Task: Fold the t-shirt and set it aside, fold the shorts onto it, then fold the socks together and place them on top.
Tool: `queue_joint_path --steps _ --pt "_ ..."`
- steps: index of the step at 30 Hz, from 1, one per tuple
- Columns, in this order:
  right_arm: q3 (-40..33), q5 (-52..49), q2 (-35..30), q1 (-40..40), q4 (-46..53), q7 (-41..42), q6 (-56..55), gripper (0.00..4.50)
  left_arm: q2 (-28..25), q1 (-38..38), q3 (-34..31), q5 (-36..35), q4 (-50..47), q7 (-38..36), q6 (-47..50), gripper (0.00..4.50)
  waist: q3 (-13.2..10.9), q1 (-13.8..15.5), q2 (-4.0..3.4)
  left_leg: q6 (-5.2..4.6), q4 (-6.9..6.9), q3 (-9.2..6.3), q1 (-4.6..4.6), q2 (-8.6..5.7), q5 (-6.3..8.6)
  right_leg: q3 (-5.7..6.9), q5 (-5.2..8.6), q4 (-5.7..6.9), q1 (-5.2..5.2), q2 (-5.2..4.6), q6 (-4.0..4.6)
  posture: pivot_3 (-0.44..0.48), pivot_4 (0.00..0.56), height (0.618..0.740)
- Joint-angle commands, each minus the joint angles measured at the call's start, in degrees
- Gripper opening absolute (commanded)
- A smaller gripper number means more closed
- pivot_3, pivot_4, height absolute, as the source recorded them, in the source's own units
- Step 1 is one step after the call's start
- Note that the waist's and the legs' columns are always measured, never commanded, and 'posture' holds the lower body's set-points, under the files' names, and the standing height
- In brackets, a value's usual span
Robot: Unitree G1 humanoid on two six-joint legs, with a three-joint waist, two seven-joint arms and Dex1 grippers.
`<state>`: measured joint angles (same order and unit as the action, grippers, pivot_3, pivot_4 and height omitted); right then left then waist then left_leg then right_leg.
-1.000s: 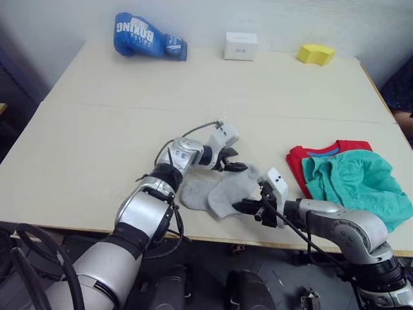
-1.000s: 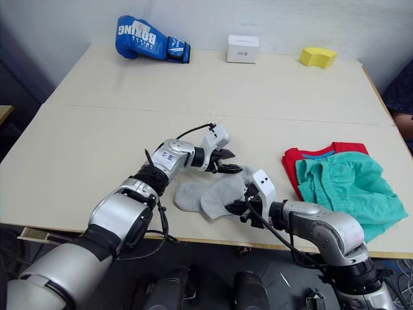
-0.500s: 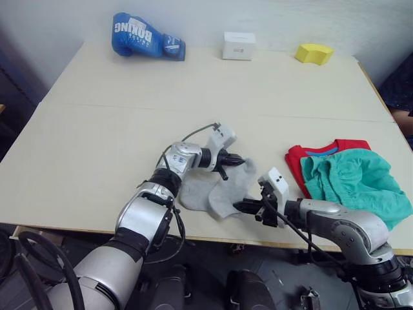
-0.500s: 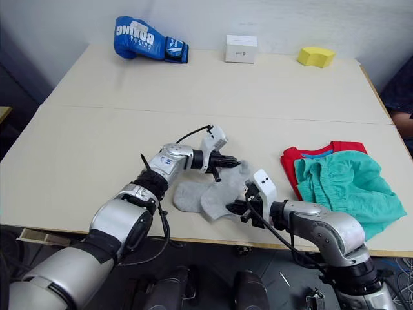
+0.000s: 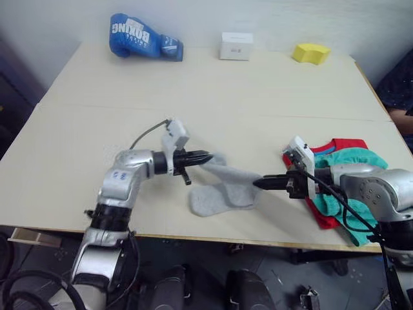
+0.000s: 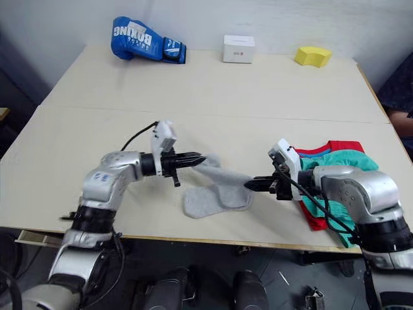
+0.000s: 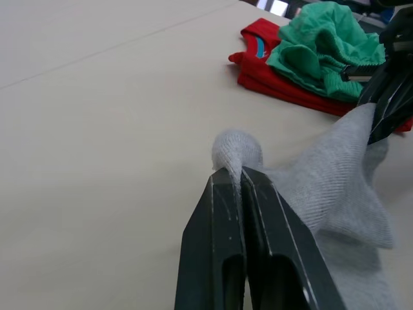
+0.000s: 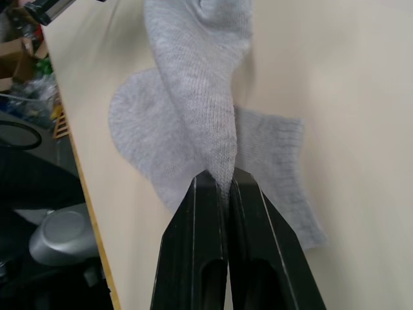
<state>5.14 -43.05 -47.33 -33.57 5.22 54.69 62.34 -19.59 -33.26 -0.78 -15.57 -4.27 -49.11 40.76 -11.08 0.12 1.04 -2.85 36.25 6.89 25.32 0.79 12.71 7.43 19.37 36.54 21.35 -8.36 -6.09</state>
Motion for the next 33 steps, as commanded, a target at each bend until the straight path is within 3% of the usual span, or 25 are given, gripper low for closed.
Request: queue_joint_path --steps 1,7,11,15,21,30,32,33 --pt "1.37 1.32 -1.62 -3.39 -2.89 5.28 -0.43 0.00 0.79 4.56 -3.72 -4.02 -12.94 6.51 5.63 0.02 0.00 -0.09 0.00 -0.01 0.00 0.00 0.00 -0.01 0.01 -0.02 0.00 -0.01 -0.02 -0.02 0.00 0.000 0.150 0.740" --pt "7.13 2.98 -5.33 -10.38 -9.96 16.98 2.36 0.00 4.90 15.38 -4.82 -8.71 -27.54 16.07 13.00 0.02 0.00 -0.12 0.00 -0.02 -0.02 -0.02 -0.03 -0.03 0.01 -0.04 0.00 -0.03 -0.06 -0.04 0.00 0.000 0.150 0.740" --pt "13.74 7.31 -7.14 -15.34 -15.07 24.61 1.35 0.00 5.46 20.27 -2.28 -7.69 -30.59 20.16 11.98 0.02 0.00 -0.16 0.00 -0.01 -0.03 -0.02 -0.06 -0.02 0.01 -0.03 0.00 -0.04 -0.06 -0.03 0.00 0.000 0.150 0.740" --pt "19.58 13.46 -4.98 -20.34 -21.03 28.44 -1.76 0.00 7.26 24.71 1.71 -6.09 -32.15 24.52 8.98 0.02 0.00 -0.15 0.00 0.00 -0.03 0.02 -0.07 -0.02 0.02 -0.05 0.00 -0.04 -0.05 -0.05 0.01 0.000 0.150 0.740" --pt "22.17 21.58 0.79 -23.58 -28.08 27.05 -8.40 0.00 8.09 31.34 7.35 -2.54 -33.27 29.47 3.72 0.02 0.00 -0.18 0.00 0.03 -0.06 0.05 -0.06 -0.02 0.02 -0.04 0.00 -0.06 -0.02 -0.04 0.01 0.000 0.150 0.740" --pt "19.12 24.02 5.22 -24.25 -28.32 26.05 -8.75 0.00 10.82 37.32 7.30 -1.61 -34.21 34.58 -1.67 0.02 0.00 -0.03 -0.01 0.02 -0.05 0.01 -0.03 -0.02 0.04 -0.01 -0.01 -0.07 -0.01 -0.08 0.02 0.000 0.150 0.740" --pt "17.63 24.15 6.03 -23.52 -28.19 23.53 -7.86 0.00 10.22 37.36 7.08 -2.05 -33.93 33.87 -2.21 0.49 0.00 -0.07 -0.01 0.03 -0.05 0.00 -0.02 -0.02 0.04 -0.02 -0.01 -0.08 0.00 -0.08 0.02 0.000 0.150 0.740" --pt "16.96 24.02 6.01 -22.82 -27.52 23.17 -8.49 0.23 9.56 37.15 6.82 -2.34 -33.76 33.21 -2.32 0.70 0.00 -0.07 -0.01 0.04 -0.06 0.00 -0.02 -0.02 0.05 -0.01 -0.01 -0.08 0.00 -0.08 0.02 0.000 0.150 0.740"
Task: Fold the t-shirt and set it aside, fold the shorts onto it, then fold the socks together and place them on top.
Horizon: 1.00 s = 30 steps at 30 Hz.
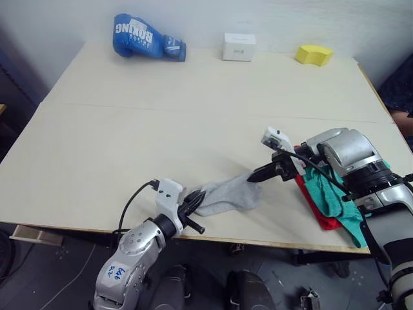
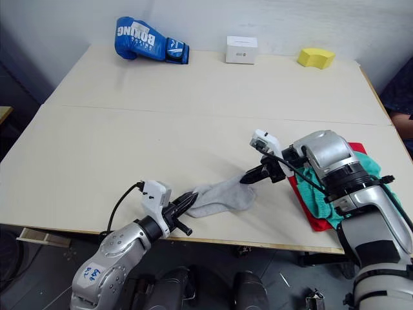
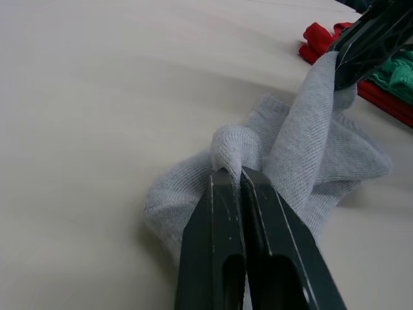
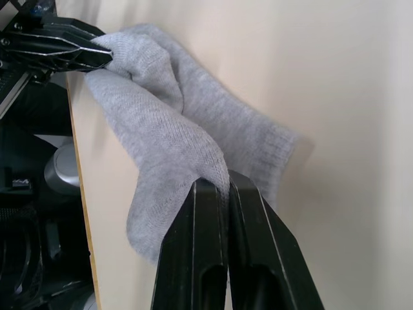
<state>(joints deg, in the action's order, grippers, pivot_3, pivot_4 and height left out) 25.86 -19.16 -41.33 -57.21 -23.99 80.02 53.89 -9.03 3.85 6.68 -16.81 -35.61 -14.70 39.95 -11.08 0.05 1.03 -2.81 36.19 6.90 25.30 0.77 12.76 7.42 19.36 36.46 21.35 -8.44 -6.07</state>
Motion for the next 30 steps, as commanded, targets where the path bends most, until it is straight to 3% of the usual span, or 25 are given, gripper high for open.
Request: queue_joint_path --steps 1,4,7,9,12,15,18,24,29,30 --pt "-5.33 0.11 0.50 1.49 2.09 -4.17 -0.73 0.50 -2.01 -0.29 -0.82 -1.55 -2.29 -2.32 -1.49 1.00 0.00 0.03 0.00 0.00 -0.01 0.00 0.00 0.00 0.00 0.00 0.00 0.00 0.01 0.00 0.00 0.000 0.150 0.740" --pt "-9.76 -1.53 -0.28 4.70 6.92 -6.09 -1.71 1.39 -5.71 -1.71 -3.11 -4.26 -2.07 -6.98 -2.14 1.94 0.00 0.05 -0.01 0.03 -0.04 0.00 0.02 0.00 0.01 0.03 0.00 0.00 0.05 0.01 0.01 0.000 0.150 0.740" --pt "-15.98 -2.61 -2.67 10.25 13.37 -8.71 -3.99 2.47 -16.57 -5.63 -8.05 -6.92 1.34 -18.41 -4.72 2.91 -0.01 0.17 -0.02 0.05 -0.09 0.03 0.01 0.01 0.00 0.05 0.01 -0.01 0.06 0.03 0.01 0.000 0.150 0.740" --pt "-19.09 -3.57 -3.65 13.43 16.81 -10.01 -4.26 3.16 -20.44 -8.43 -11.13 -9.79 4.30 -22.25 -4.61 3.55 0.00 0.15 -0.07 0.11 -0.12 0.01 0.02 0.01 -0.03 0.13 0.02 -0.01 0.11 0.05 0.03 0.000 0.150 0.740" --pt "-23.57 -5.93 -4.12 18.92 23.23 -12.96 -2.31 3.16 -23.66 -15.07 -12.53 -12.47 10.32 -26.51 -3.69 3.55 0.00 0.13 -0.07 0.08 -0.11 0.06 0.00 0.01 0.00 0.19 0.02 -0.03 0.08 0.04 0.03 0.000 0.150 0.740" --pt "-28.44 -8.40 -1.46 25.53 31.77 -20.50 3.27 3.16 -25.85 -24.71 -7.32 -8.65 21.16 -29.80 -2.80 3.55 0.00 0.40 -0.07 0.10 -0.10 0.02 0.00 0.01 -0.02 0.18 0.01 0.01 0.06 0.08 0.03 0.000 0.150 0.740" --pt "-32.36 -9.10 4.26 30.37 37.92 -30.10 6.40 3.16 -24.62 -31.93 -2.31 -6.59 29.84 -31.84 -1.80 3.55 0.00 0.65 -0.07 0.14 -0.14 0.05 -0.04 0.02 -0.05 0.21 0.02 0.07 0.07 0.15 0.03 0.000 0.150 0.740" --pt "-34.11 -9.35 8.43 36.92 45.35 -39.34 8.10 3.16 -20.26 -39.74 3.80 -1.88 40.92 -32.90 -4.14 3.55 -0.01 0.23 -0.07 0.12 -0.18 0.18 -0.02 0.02 -0.06 0.18 0.01 0.18 0.14 0.52 0.02 0.000 0.150 0.740" --pt "-34.82 -10.79 9.90 39.18 48.03 -42.24 7.94 3.16 -18.96 -41.93 6.65 0.96 43.95 -34.28 -3.97 3.55 -0.01 -0.10 -0.07 0.11 -0.15 0.19 -0.03 0.03 -0.07 0.11 0.01 0.09 0.14 0.53 0.02 0.000 0.150 0.740" --pt "-34.54 -10.95 10.16 39.52 48.08 -42.59 7.70 3.19 -18.91 -42.24 7.25 1.63 44.34 -34.41 -3.67 3.36 -0.01 -0.14 -0.07 0.12 -0.15 0.18 -0.05 0.05 -0.07 0.09 0.01 0.09 0.14 0.54 0.02 0.000 0.150 0.740"
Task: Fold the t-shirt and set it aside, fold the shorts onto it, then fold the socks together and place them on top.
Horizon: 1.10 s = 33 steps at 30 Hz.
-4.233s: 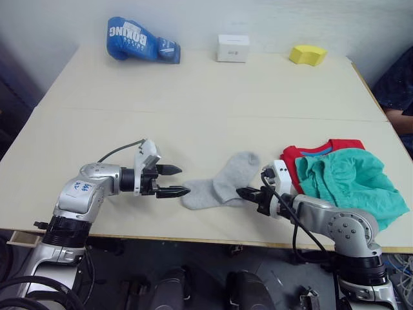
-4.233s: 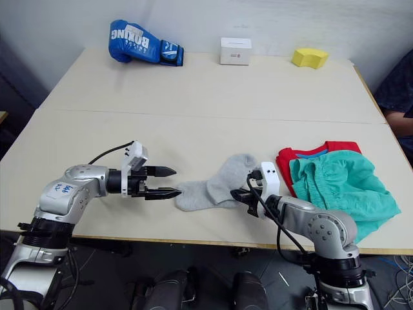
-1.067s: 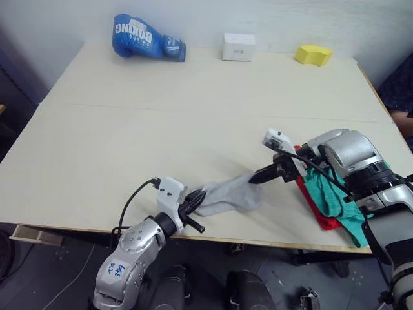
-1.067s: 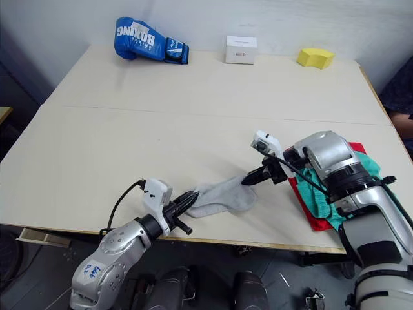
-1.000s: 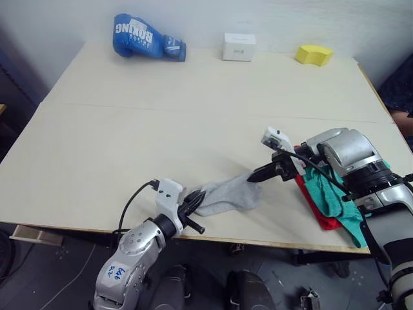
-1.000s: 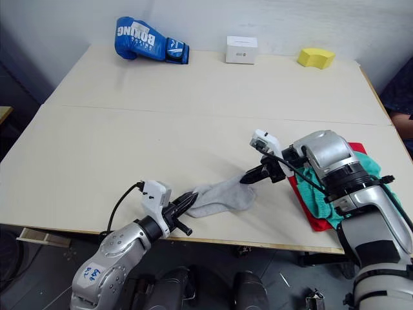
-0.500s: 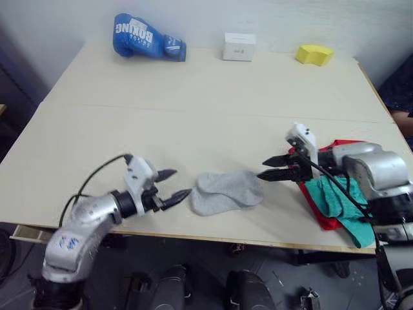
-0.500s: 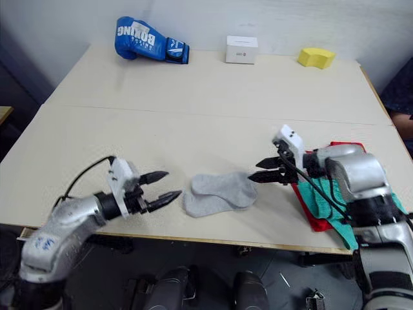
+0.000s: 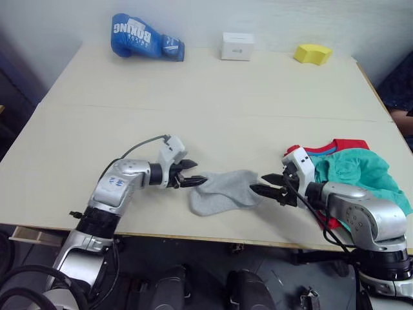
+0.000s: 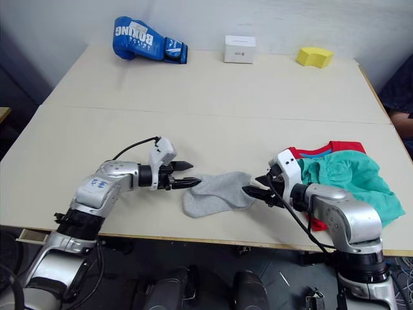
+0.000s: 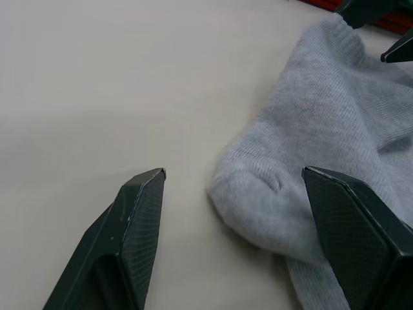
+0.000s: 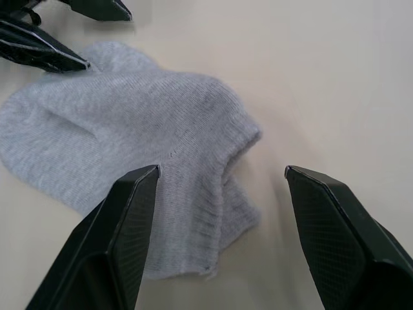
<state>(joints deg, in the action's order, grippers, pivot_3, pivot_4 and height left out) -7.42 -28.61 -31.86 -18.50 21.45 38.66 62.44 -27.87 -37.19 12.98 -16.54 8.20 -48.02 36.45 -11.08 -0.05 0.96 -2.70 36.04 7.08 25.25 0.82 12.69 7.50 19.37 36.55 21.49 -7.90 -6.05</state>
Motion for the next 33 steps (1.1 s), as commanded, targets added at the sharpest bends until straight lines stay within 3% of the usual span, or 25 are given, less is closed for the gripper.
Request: queue_joint_path --steps 1,3,6,11,13,14,22,27,33 --pt "-1.01 -1.73 0.87 1.00 2.65 -1.51 -0.93 3.20 -0.06 -1.41 1.38 1.92 0.82 -1.32 -0.19 3.13 0.00 -0.07 0.00 0.02 -0.01 0.00 -0.01 0.03 -0.01 -0.01 0.00 0.00 0.00 0.03 0.00 0.000 0.150 0.740" --pt "-0.51 -2.26 1.45 1.02 2.19 -1.82 -1.06 3.20 0.04 -1.71 1.88 2.18 1.25 -2.20 0.51 2.63 0.00 -0.07 0.00 0.04 -0.02 0.00 -0.04 0.07 -0.02 -0.05 0.00 0.00 0.00 0.10 0.00 0.000 0.150 0.740" --pt "0.09 -2.96 2.23 0.87 1.15 -1.98 -1.49 2.60 0.51 -1.87 2.06 2.37 1.56 -2.82 1.02 1.68 0.00 -0.02 0.00 0.04 0.00 0.00 -0.04 0.08 -0.02 -0.12 0.00 0.02 0.00 0.10 0.00 0.000 0.150 0.740" --pt "1.75 -1.95 3.10 -0.06 -1.71 -2.32 -5.06 0.81 1.43 -1.79 1.53 3.07 1.52 -2.16 1.14 0.03 0.00 -0.03 0.00 0.03 0.02 -0.01 -0.04 0.07 -0.02 -0.25 0.00 0.03 -0.01 0.09 0.00 0.000 0.150 0.740" --pt "2.06 -2.00 3.16 -0.27 -2.27 -2.21 -6.20 0.09 1.75 -1.49 0.91 3.11 1.36 -1.71 0.97 0.00 0.00 -0.01 0.00 0.03 0.03 -0.01 -0.04 0.07 -0.02 -0.28 0.00 0.04 -0.01 0.09 0.00 0.000 0.150 0.740" --pt "2.17 -2.17 3.08 -0.25 -2.31 -1.94 -6.67 0.02 1.88 -1.20 0.51 3.09 1.14 -1.53 0.40 0.00 0.00 0.02 0.00 0.03 0.03 -0.01 -0.04 0.06 -0.02 -0.28 0.00 0.04 -0.01 0.09 0.00 0.000 0.150 0.740" --pt "1.02 -5.06 -1.40 -1.54 -1.21 2.99 -8.18 0.02 0.74 1.07 -6.87 -1.84 -5.25 -3.74 -3.18 0.00 0.00 -0.04 0.00 0.02 0.03 -0.01 -0.03 0.06 -0.02 -0.41 0.00 0.03 0.00 0.09 0.00 0.000 0.150 0.740" --pt "-0.80 -9.73 -5.65 -5.79 -3.76 7.37 -5.56 0.02 -3.57 7.41 -9.98 -8.06 -19.37 -5.32 4.01 0.00 0.00 -0.28 0.00 0.04 -0.01 0.00 -0.08 0.12 -0.01 -0.50 0.00 0.03 -0.01 0.04 0.01 0.000 0.150 0.740" --pt "1.76 -10.84 -9.72 -10.76 -10.45 10.45 -1.00 0.02 -4.50 16.68 -12.28 -9.61 -30.16 1.18 9.07 0.00 0.00 -0.01 0.00 0.03 0.04 -0.03 -0.09 0.10 -0.01 -0.47 0.00 0.01 -0.07 -0.23 0.01 0.000 0.150 0.740"
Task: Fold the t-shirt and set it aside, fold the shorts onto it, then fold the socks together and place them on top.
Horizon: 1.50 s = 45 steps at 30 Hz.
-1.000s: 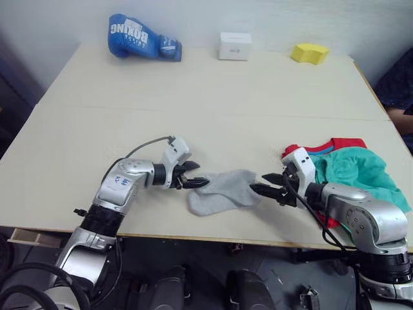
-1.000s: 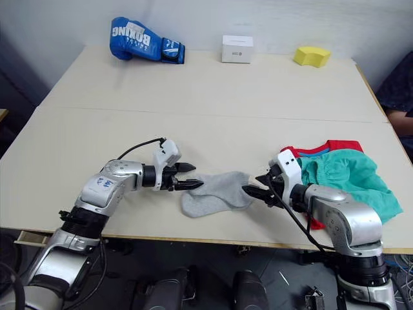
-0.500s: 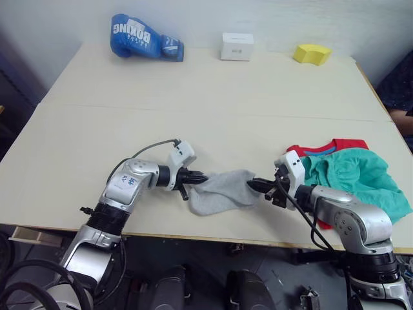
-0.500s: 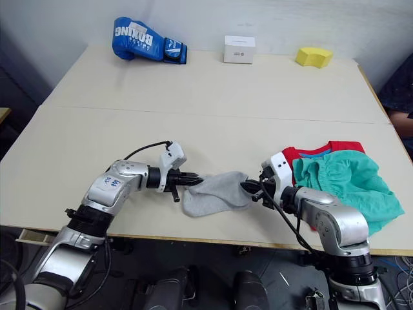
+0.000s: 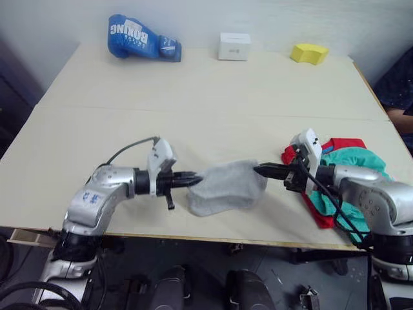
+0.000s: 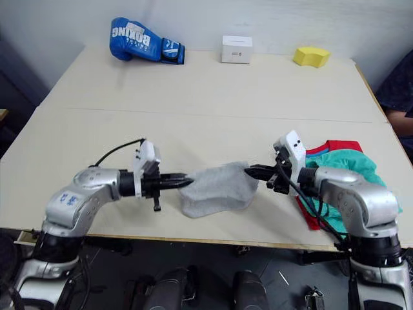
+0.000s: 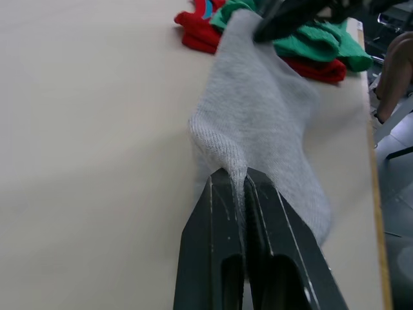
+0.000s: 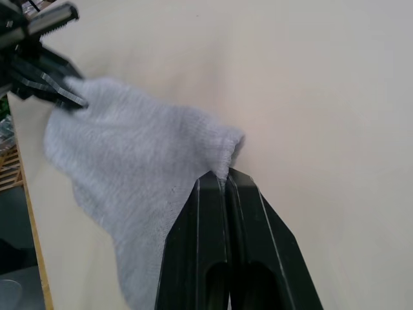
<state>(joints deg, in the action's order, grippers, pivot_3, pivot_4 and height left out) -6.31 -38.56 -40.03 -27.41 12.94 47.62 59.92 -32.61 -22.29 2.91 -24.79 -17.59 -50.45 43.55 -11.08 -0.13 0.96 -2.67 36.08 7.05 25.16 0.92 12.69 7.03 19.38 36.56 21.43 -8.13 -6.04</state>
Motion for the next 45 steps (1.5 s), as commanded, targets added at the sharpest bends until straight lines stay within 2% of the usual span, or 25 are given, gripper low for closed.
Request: queue_joint_path --steps 1,7,10,18,24,25,27,30,31,34,35,37,39,42,45 --pt "1.27 -0.77 -1.90 -2.59 -2.95 1.76 2.22 0.02 1.05 2.82 -2.56 -1.62 -5.52 5.38 2.81 0.00 0.00 0.13 0.00 -0.02 0.01 0.00 0.01 -0.02 0.00 0.00 0.00 0.00 0.00 -0.04 0.00 0.000 0.150 0.740" --pt "4.76 0.98 -2.19 -3.76 -5.94 2.87 1.73 0.02 5.38 8.19 -0.99 1.59 -9.42 14.40 1.48 0.00 0.00 0.15 0.00 -0.09 -0.01 -0.01 0.03 -0.09 0.01 0.08 0.00 0.00 0.00 -0.18 0.00 0.000 0.150 0.740" --pt "5.88 1.94 -1.95 -3.17 -6.03 2.88 0.74 0.02 5.93 9.87 0.20 2.71 -9.86 16.41 0.70 0.00 0.00 0.16 0.00 -0.09 -0.01 0.01 0.02 -0.09 0.01 0.11 0.00 0.01 0.00 -0.17 -0.01 0.000 0.150 0.740" --pt "7.17 5.56 0.02 -3.17 -8.23 0.57 -2.99 0.02 7.14 10.90 1.13 1.70 -10.32 18.71 2.36 0.00 0.00 0.16 0.00 -0.08 0.00 0.02 0.03 -0.10 0.01 0.13 0.00 0.00 0.00 -0.19 -0.01 0.000 0.150 0.740" --pt "7.85 5.52 0.71 -3.24 -7.94 0.31 -1.47 0.02 6.70 11.03 3.00 1.83 -9.54 18.18 3.18 0.00 0.00 0.16 0.00 -0.08 0.00 0.01 0.03 -0.10 0.01 0.14 0.00 0.00 0.00 -0.18 -0.01 0.000 0.150 0.740" --pt "7.20 5.70 1.17 -3.29 -7.94 -0.88 -1.27 0.00 7.03 11.02 2.84 2.09 -9.29 18.91 3.27 0.50 0.00 0.18 0.00 -0.08 0.00 0.01 0.03 -0.10 0.01 0.15 0.00 0.00 0.00 -0.18 0.00 0.000 0.150 0.740" --pt "6.39 5.57 1.50 -3.40 -7.84 -2.46 0.18 0.00 6.54 10.89 3.11 1.58 -9.34 18.01 3.50 0.99 0.00 0.16 0.00 -0.08 0.00 0.01 0.03 -0.09 0.01 0.15 0.00 0.00 0.00 -0.18 -0.01 0.000 0.150 0.740" --pt "5.95 4.79 -1.60 -1.71 -5.64 0.35 -0.08 0.63 4.94 10.73 1.55 4.21 -8.86 17.72 -2.04 1.99 0.00 0.22 0.00 -0.08 0.00 0.01 0.04 -0.10 0.01 0.16 0.00 -0.01 0.00 -0.18 0.00 0.000 0.150 0.740" --pt "5.57 5.22 -2.61 -1.15 -5.23 1.08 -1.63 0.93 4.70 10.87 0.44 4.53 -8.74 17.36 -4.62 2.02 0.00 0.28 0.00 -0.08 -0.01 0.00 0.04 -0.10 0.01 0.16 0.00 -0.02 0.01 -0.19 0.00 0.000 0.150 0.740" --pt "1.65 5.77 -2.99 -0.24 -5.33 1.60 -8.77 1.91 4.39 10.89 -3.87 1.74 -8.91 14.87 -9.34 2.02 0.00 0.30 0.00 -0.08 -0.02 0.01 0.05 -0.10 0.02 0.17 0.00 -0.06 0.00 -0.20 0.00 0.000 0.150 0.740" --pt "0.20 5.53 -2.84 0.32 -4.91 2.76 -12.07 1.91 3.65 10.59 -5.44 0.25 -8.88 12.44 -11.05 2.02 0.00 0.29 0.00 -0.08 -0.02 0.02 0.06 -0.10 0.02 0.18 0.00 -0.07 0.01 -0.20 -0.01 0.000 0.150 0.740" --pt "-1.86 3.87 -1.72 2.11 -1.86 5.33 -17.29 1.68 1.49 9.07 -7.01 -2.49 -8.42 6.73 -13.18 1.63 0.00 0.23 0.00 -0.05 -0.04 0.01 0.05 -0.09 0.02 0.22 0.00 -0.06 0.01 -0.17 -0.01 0.000 0.150 0.740" --pt "-1.22 2.68 0.44 4.00 1.93 6.56 -20.18 1.05 -0.10 6.48 -5.35 -3.02 -6.56 2.53 -14.47 1.09 0.00 0.22 0.00 -0.02 -0.09 0.01 0.02 -0.06 0.01 0.25 0.00 -0.06 0.01 -0.12 0.00 0.000 0.150 0.740" --pt "4.22 7.16 7.60 7.03 5.85 0.84 -25.69 0.02 0.99 2.40 0.59 0.64 -1.83 1.04 -16.77 0.14 0.01 0.22 0.02 0.00 -0.09 0.02 -0.04 -0.04 0.01 0.36 0.00 -0.06 -0.04 -0.08 -0.01 0.000 0.150 0.740" --pt "13.07 17.03 13.64 12.28 7.71 -5.44 -33.95 0.00 3.32 1.51 6.95 5.41 2.03 2.56 -18.29 0.06 0.03 0.18 -0.01 0.00 -0.09 0.05 -0.04 -0.08 0.01 0.37 0.00 -0.03 -0.02 -0.08 -0.01 0.000 0.150 0.740"
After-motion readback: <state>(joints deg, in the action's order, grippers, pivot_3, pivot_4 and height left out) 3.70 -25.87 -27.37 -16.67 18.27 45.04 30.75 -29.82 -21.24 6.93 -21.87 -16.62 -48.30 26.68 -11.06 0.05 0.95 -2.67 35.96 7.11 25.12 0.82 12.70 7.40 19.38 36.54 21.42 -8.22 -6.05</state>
